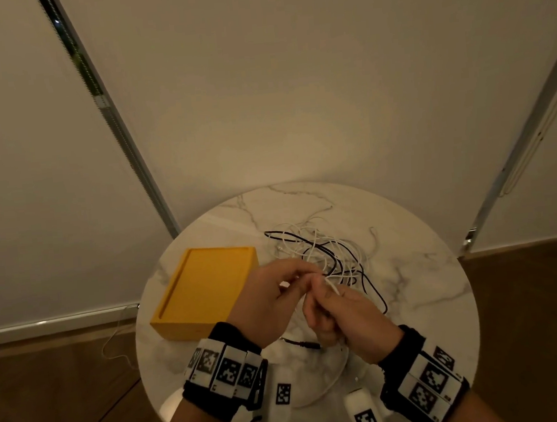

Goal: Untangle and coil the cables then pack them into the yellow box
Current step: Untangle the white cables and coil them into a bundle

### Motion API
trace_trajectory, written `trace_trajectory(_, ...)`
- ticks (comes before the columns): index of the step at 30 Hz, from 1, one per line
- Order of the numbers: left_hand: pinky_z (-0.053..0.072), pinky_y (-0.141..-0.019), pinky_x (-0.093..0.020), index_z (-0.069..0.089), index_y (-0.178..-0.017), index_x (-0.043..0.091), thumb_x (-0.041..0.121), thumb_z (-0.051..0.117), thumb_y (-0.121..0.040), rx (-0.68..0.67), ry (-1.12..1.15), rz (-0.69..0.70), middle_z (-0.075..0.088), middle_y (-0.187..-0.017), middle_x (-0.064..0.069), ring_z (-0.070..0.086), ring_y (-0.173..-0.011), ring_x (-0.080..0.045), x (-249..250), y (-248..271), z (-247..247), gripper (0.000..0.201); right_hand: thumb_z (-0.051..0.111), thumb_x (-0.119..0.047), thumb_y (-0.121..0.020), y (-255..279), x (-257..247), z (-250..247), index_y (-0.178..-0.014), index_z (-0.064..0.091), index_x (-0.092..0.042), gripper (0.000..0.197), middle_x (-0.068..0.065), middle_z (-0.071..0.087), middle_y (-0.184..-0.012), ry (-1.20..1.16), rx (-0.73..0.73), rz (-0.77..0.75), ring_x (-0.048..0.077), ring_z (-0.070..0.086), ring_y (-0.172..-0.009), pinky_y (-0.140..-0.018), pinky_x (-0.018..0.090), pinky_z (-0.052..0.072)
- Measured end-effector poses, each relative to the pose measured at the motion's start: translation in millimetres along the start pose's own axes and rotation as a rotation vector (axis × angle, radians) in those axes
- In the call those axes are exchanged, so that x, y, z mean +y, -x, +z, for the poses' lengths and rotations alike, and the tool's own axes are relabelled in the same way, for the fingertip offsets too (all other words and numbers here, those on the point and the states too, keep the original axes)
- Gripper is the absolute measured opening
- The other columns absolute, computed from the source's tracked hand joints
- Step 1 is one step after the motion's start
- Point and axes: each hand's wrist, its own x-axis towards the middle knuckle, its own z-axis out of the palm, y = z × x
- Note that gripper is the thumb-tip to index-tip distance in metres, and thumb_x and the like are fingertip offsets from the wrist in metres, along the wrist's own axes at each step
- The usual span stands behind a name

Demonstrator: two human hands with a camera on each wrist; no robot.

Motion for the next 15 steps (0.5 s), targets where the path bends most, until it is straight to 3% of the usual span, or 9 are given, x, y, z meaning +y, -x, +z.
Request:
trace_trajectory(3, 0.052, -0.064, -0.026, 0.067, -0.101, 0.029, 0.017, 0.064, -0.096, 0.062, 0.007, -0.083, 0.068, -0.077, 0.007, 0.064, -0.072, -0.003, -3.9, 6.5, 3.4, 0.014, 0.036, -0.058, -0.103, -1.0, -4.2, -2.9, -0.071, 0.059, -0.008, 0.063, 0.003, 0.024, -0.055, -0.141, 0.039, -0.017, 0.017, 0.023, -0.047, -0.051, 0.03, 0.029)
trace_trajectory(6, 0.042, -0.057, -0.017, 0.06, -0.1, 0.034, 0.014, 0.066, -0.094, 0.167, 0.026, -0.093, 0.059, -0.069, 0.011, 0.053, -0.06, -0.004, -2.2, 11.7, 7.8, 0.021, 0.039, -0.055, -0.095, -6.5, -0.7, -3.3, -0.093, 0.059, -0.002, 0.057, 0.008, 0.039, -0.062, -0.257, 0.176, -0.036, 0.02, 0.042, -0.057, -0.062, 0.034, 0.05)
trace_trajectory(9, 0.043, -0.057, -0.015, 0.064, -0.095, 0.036, 0.014, 0.067, -0.093, 0.161, -0.007, -0.077, 0.066, -0.081, 0.017, 0.058, -0.062, -0.003, -1.0, 13.5, 14.3, 0.022, 0.039, -0.052, -0.093, -11.0, 5.9, -5.7, -0.127, 0.056, -0.001, 0.064, 0.02, 0.061, -0.091, -0.327, 0.257, -0.058, 0.028, 0.065, -0.09, -0.091, 0.044, 0.052)
trace_trajectory(11, 0.043, -0.059, -0.01, 0.071, -0.095, 0.035, 0.015, 0.072, -0.09, 0.164, -0.089, -0.067, 0.067, -0.091, 0.014, 0.06, -0.066, -0.003, -5.8, 13.2, 17.3, 0.021, 0.037, -0.052, -0.095, -9.6, 4.9, -5.6, -0.132, 0.06, -0.006, 0.064, 0.023, 0.066, -0.118, -0.363, 0.268, -0.039, 0.031, 0.063, -0.117, -0.108, 0.048, 0.044)
trace_trajectory(12, 0.043, -0.06, -0.008, 0.074, -0.096, 0.031, 0.014, 0.073, -0.088, 0.17, -0.114, -0.069, 0.066, -0.094, 0.013, 0.06, -0.067, -0.002, -7.6, 13.4, 18.4, 0.019, 0.037, -0.051, -0.096, -8.7, 3.6, -5.6, -0.131, 0.062, -0.006, 0.063, 0.02, 0.066, -0.126, -0.405, 0.27, -0.025, 0.028, 0.062, -0.122, -0.11, 0.046, 0.044)
trace_trajectory(15, 0.046, -0.064, -0.009, 0.078, -0.1, 0.025, 0.009, 0.075, -0.086, 0.198, -0.117, -0.069, 0.065, -0.096, 0.01, 0.06, -0.072, 0.001, -11.3, 14.1, 22.6, 0.022, 0.039, -0.038, -0.101, -8.8, -0.9, -0.1, -0.134, 0.056, -0.003, 0.051, 0.017, 0.068, -0.123, -0.583, 0.201, -0.008, 0.023, 0.068, -0.107, -0.1, 0.037, 0.05)
